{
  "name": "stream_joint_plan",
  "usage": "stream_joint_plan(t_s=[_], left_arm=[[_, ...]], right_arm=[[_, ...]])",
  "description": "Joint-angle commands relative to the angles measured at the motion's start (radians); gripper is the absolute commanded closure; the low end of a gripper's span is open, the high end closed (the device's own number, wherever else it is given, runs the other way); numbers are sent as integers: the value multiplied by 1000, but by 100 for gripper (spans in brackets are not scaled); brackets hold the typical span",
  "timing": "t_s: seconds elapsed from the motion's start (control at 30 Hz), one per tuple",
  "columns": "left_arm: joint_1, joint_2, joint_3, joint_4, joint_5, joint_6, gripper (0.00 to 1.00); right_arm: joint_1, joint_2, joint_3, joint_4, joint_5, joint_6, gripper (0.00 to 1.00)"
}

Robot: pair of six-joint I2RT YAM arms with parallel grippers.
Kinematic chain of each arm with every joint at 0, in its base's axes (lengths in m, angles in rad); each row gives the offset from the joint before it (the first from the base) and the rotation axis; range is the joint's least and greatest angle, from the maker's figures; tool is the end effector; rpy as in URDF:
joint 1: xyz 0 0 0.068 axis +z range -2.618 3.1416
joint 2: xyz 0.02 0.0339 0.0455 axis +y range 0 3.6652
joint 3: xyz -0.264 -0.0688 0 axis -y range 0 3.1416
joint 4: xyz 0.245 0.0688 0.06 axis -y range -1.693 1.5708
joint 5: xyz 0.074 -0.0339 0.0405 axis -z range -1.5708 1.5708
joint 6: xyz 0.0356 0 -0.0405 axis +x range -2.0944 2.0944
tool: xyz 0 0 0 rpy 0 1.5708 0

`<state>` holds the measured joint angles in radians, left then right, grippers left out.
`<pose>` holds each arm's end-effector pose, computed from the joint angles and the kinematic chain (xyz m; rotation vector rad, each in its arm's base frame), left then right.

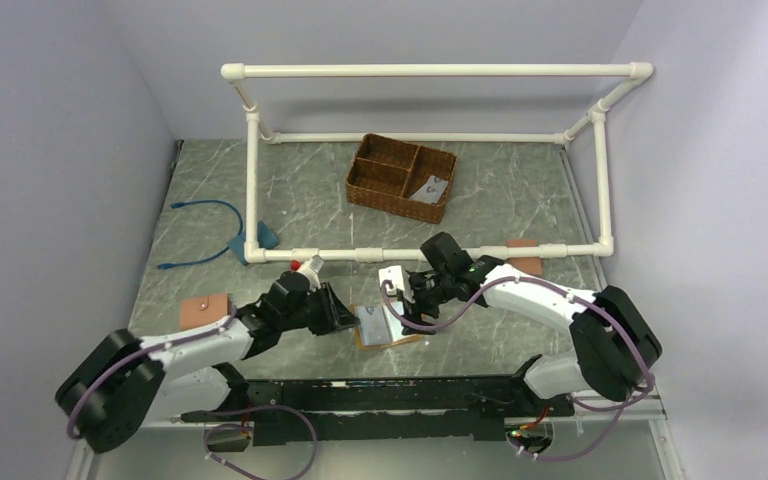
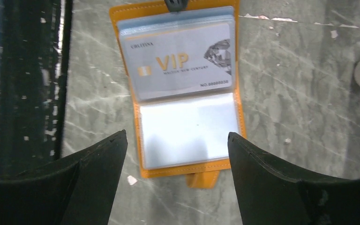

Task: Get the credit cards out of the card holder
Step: Remove the credit card from the card holder.

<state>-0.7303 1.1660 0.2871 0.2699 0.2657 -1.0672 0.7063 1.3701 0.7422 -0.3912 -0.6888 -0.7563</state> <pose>0.1483 -0.1453 0.1438 -0.2438 2.4589 -1.2115 0.1786 0.1821 0.1904 -1.8197 1.6559 0.8604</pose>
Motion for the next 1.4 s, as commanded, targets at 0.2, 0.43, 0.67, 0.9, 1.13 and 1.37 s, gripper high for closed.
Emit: stream_joint_plan(t_s=[0.2,0.43,0.67,0.9,1.13,1.37], left_arm=[[37,-364,50,-447,-105,50,50],[37,-312,-33,-139,32,-95,53],[30,-95,-14,36,69,-110,51],[14,-2,-15,127,84,-115,50],[2,63,-17,173,79,-128,49],[-4,91,29,62,66,-121,48]], right_arm=[[82,46,2,154,134,-4,22],[103,119,63,138,171,101,44],[109,169,86,113,196,120,66],[150,219,113,85,260,118,76],[163,234,123,72,292,117,80],[185,254,134,59,306,119,81]])
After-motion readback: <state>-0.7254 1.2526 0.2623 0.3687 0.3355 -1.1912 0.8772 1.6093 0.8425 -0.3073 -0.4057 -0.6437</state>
